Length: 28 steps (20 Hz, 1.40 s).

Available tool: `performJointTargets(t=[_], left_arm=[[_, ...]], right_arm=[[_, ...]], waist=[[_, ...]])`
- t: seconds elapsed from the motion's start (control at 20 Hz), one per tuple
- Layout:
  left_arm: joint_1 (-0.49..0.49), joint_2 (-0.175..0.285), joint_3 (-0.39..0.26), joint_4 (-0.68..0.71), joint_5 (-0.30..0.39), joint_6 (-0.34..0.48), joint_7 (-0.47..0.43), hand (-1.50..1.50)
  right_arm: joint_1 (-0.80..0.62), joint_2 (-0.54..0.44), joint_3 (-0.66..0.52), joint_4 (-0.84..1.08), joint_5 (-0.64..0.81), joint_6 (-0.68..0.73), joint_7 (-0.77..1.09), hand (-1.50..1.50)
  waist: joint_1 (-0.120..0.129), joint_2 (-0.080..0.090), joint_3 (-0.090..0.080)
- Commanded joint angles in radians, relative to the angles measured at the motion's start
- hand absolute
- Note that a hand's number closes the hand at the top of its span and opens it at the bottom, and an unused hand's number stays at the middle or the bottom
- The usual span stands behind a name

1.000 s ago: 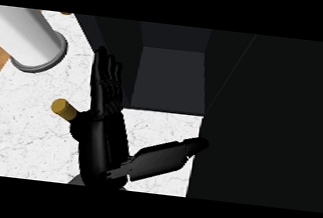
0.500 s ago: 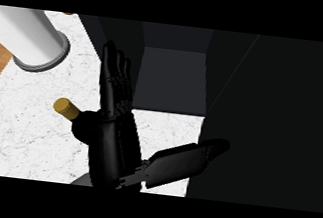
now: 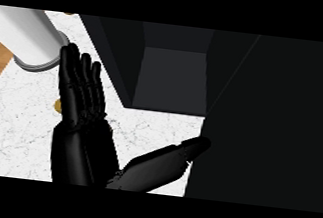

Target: Pick up the wine, place it into the cabinet and close the cabinet

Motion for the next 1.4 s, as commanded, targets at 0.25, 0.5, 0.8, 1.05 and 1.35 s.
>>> performJointTargets(t=[0.25, 0.5, 0.8, 1.05, 1.35], left_arm=[[0.134, -0.001, 0.029, -0.205, -0.157, -0.113, 0.125, -1.50], [0.204, -0.001, 0.051, -0.239, -0.150, -0.127, 0.083, -1.50], [0.330, 0.095, 0.064, -0.284, -0.015, -0.054, 0.020, -1.50], [0.362, 0.127, 0.095, -0.265, 0.145, -0.006, -0.066, -1.50], [0.408, 0.226, 0.094, -0.154, 0.418, 0.113, -0.278, -1.50]], right_arm=[[-0.091, -0.022, -0.063, -0.110, -0.040, -0.028, 0.159, -1.50], [0.023, -0.007, -0.038, -0.151, -0.036, -0.002, 0.087, -1.50], [-0.002, -0.018, -0.058, -0.157, -0.053, 0.015, 0.094, -1.50], [-0.019, 0.020, 0.022, -0.120, 0.031, -0.023, 0.113, -1.50], [-0.019, 0.001, -0.010, -0.131, -0.009, 0.004, 0.098, -1.50]], waist=[[0.003, 0.001, -0.001], [-0.005, 0.002, 0.000], [-0.007, 0.004, -0.001], [-0.005, 0.004, -0.001], [-0.012, 0.006, -0.003]])
